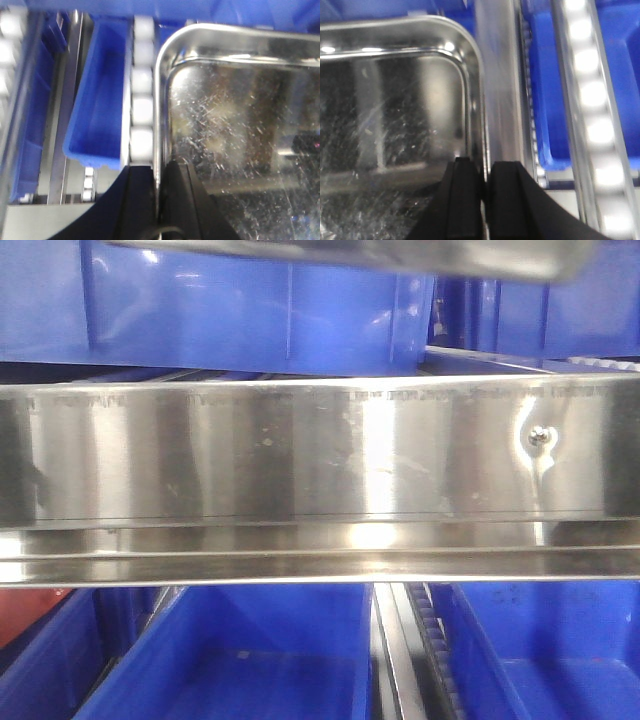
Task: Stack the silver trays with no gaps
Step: 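Close both grippers on the tray rim and lift it off the shelf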
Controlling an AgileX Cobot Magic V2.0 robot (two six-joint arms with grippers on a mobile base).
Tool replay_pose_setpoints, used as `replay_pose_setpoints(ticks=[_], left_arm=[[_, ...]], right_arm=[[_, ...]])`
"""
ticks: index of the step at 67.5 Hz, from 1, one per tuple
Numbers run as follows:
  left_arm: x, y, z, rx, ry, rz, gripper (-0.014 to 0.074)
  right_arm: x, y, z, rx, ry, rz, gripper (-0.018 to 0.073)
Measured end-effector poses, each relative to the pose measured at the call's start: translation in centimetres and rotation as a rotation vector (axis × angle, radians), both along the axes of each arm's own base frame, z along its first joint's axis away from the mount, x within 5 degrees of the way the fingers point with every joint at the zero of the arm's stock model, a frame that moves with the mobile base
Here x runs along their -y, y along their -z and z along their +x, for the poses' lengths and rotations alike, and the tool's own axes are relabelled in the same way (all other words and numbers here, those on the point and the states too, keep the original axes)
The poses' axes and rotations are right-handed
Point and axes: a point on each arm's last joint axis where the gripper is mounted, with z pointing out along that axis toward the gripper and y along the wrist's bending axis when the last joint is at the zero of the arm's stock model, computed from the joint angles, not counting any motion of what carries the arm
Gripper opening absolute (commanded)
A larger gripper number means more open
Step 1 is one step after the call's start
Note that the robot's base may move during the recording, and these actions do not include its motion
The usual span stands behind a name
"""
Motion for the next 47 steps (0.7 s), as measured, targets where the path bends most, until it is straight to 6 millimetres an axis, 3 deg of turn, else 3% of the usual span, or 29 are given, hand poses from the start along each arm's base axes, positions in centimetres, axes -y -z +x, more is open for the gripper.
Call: replay_pose_setpoints(ticks=[12,27,47], left_arm=[[0.9,1.6,-3.4,-0.018,0.015,-0.013,-0.001],[-0.2,3.3,-7.4,-0.036,-0.005,-0.036,-0.001],[-0.9,3.4,-7.9,-0.025,-0.013,-0.026,-0.001]], right_arm=[[0.5,0.0,-2.9,0.008,-0.007,-0.023,-0.0019],[-0.9,1.3,-6.5,-0.017,-0.043,-0.046,-0.0019],[-1.8,1.7,-7.6,-0.015,-0.056,-0.065,-0.0019]])
